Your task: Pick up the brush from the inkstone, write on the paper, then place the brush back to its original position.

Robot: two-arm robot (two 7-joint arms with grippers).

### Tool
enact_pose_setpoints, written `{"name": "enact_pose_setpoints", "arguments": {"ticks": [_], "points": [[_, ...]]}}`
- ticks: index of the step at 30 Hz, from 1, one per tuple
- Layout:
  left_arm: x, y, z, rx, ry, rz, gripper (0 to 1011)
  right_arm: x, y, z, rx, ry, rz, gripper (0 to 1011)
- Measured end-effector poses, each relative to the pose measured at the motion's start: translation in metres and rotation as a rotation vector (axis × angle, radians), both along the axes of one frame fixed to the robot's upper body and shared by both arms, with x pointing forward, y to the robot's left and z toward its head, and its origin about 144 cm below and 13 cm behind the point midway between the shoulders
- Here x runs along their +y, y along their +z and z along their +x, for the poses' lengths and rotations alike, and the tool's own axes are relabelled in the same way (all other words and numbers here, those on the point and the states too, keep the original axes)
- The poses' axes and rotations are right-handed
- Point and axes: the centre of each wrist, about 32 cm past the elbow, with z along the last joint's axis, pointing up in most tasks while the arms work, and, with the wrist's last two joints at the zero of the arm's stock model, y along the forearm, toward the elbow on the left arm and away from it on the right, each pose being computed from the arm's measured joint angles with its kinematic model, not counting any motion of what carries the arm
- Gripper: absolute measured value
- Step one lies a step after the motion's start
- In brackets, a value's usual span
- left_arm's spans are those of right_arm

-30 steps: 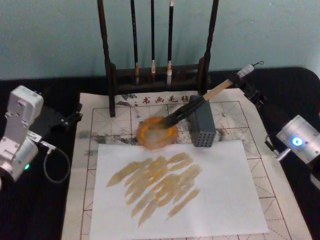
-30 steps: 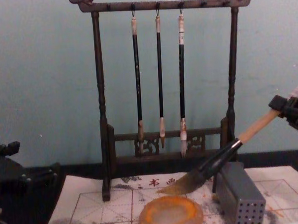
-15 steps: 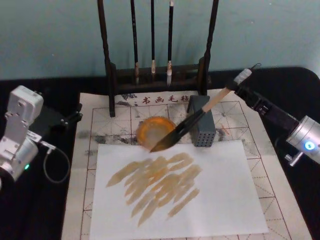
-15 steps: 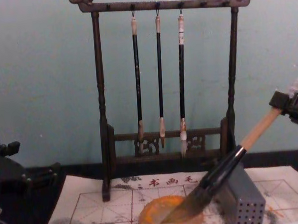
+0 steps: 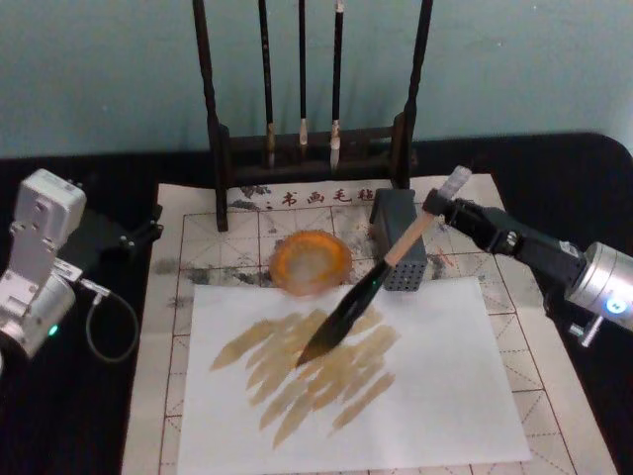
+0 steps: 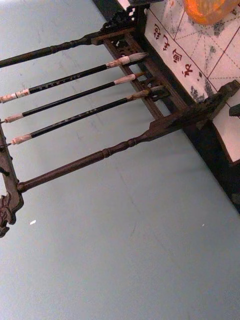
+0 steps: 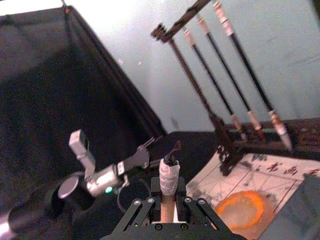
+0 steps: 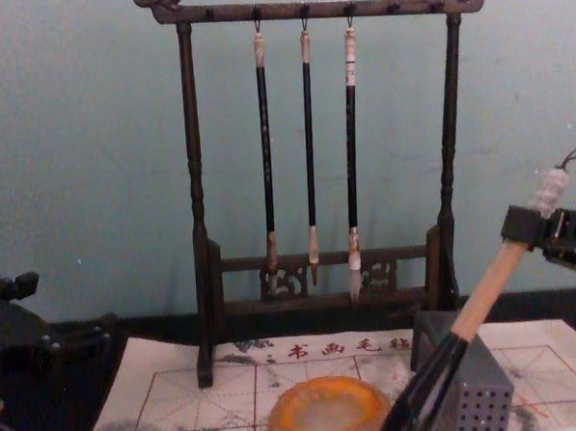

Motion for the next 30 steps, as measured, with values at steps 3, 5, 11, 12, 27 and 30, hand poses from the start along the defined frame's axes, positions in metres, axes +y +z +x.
{"name": "enact_pose_setpoints", "arguments": {"ticks": [3,5,11,12,27,30], "points": [[0.0000,0.0000,0.0000,0.000,0.000,0.000,1001,-0.0005,0.0004,-0.0007,-0.002,0.022,-0.014,188],[0.0000,0.0000,0.0000,0.000,0.000,0.000,1001,-0.0010,0.0013,-0.0010,-0.006,0.042,-0.027,188],[0.0000,0.0000,0.0000,0.000,0.000,0.000,1001,-0.0013,0.0024,-0.0018,-0.012,0.084,-0.055,188],[0.0000,0.0000,0.0000,0.000,0.000,0.000,1001,-0.0016,0.0028,-0.0018,-0.014,0.093,-0.063,188],[0.0000,0.0000,0.0000,0.000,0.000,0.000,1001,0.0028,0.0051,0.0032,-0.014,0.175,-0.114,188],[0.0000,0.0000,0.0000,0.000,0.000,0.000,1001,0.0046,0.0051,0.0045,-0.013,0.185,-0.119,188]]}}
